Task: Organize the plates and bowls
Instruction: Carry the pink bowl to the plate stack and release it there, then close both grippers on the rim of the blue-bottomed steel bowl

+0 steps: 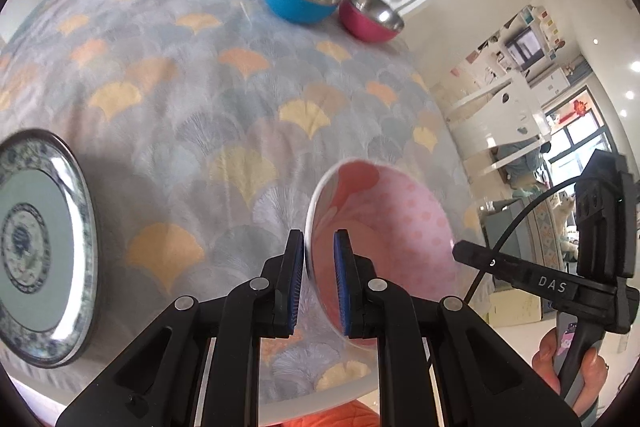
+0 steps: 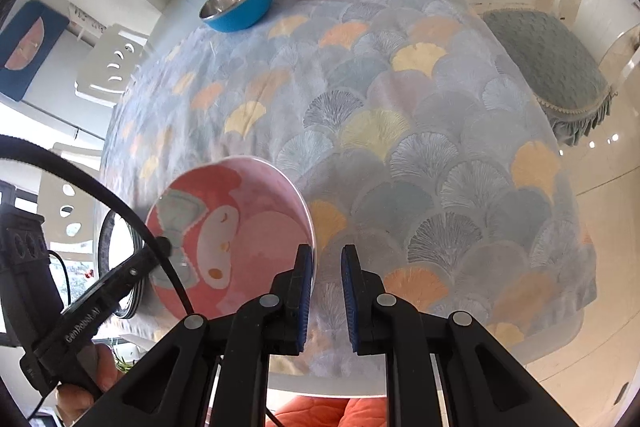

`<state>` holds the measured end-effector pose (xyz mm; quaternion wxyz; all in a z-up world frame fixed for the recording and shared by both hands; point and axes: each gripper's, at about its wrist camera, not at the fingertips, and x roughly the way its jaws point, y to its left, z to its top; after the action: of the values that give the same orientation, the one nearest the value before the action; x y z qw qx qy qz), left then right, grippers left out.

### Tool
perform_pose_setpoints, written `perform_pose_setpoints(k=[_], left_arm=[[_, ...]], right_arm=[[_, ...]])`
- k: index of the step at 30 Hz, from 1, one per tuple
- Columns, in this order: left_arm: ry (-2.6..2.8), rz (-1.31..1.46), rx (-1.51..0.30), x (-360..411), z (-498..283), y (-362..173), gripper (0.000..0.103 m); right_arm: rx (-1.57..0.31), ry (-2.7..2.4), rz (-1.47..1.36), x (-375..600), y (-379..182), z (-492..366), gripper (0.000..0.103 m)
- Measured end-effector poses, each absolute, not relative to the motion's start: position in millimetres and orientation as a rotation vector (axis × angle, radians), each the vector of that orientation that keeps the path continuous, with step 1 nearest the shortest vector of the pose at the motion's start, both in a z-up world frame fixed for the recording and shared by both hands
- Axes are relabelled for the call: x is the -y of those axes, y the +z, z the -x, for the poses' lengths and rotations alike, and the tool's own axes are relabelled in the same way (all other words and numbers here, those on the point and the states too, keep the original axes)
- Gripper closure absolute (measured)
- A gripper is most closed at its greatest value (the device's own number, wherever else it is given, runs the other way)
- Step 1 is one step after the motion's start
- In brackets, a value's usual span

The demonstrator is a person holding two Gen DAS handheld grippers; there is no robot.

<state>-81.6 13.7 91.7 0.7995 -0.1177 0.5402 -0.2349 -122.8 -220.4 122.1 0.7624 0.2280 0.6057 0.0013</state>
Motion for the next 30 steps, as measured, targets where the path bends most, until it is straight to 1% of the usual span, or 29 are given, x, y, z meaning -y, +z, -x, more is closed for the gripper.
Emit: perform_pose_setpoints(k=[10,14,20,23,24,25,26,27,28,30], left_arm=[[-0.492,0.285,-1.093,-32.7,75.2,120.8,0.091],[-0.495,0.278,-1.068,-33.3,70.5,134.4,0.091],[-0.500,0.266,-0.982,-30.9,39.4,175.3,0.090],[-0.500,0.248,-0.946,-26.7,15.7,194.0,0.090],[-0.507,0.246,-0.942,-24.2,4.9,198.5,0.090],[-0.516,0.244,-0.940,-21.9,-5.3,201.3,0.088],[-0.517,0.241,-0.942,-18.7,-16.2,202.3,0.084],[-0.508,0.239,-0.951,-15.1,-29.6,202.2,0.069],[-0.499,0.244,-0.960,-13.0,-42.3,201.2,0.063],[-0.501,0.270,-0.973,-8.6,-66.9,196.6,0.062]], right_arm=[[-1.276,0.022,-0.482,225.4,153.8,117.1,0.089],[-1.225,0.031,-0.485,229.1,180.1,112.7,0.089],[-1.151,0.033,-0.476,243.6,222.5,87.3,0.089],[-1.125,0.031,-0.476,252.6,233.4,59.4,0.081],[-1.124,0.026,-0.471,255.0,234.9,47.9,0.074],[-1.124,0.023,-0.471,256.3,235.3,39.6,0.065],[-1.123,0.022,-0.479,258.3,235.2,29.3,0.059],[-1.120,0.027,-0.490,260.5,234.5,20.9,0.050],[-1.116,0.036,-0.504,262.3,232.9,11.3,0.049],[-1.130,0.053,-0.508,262.1,226.2,-10.0,0.049]])
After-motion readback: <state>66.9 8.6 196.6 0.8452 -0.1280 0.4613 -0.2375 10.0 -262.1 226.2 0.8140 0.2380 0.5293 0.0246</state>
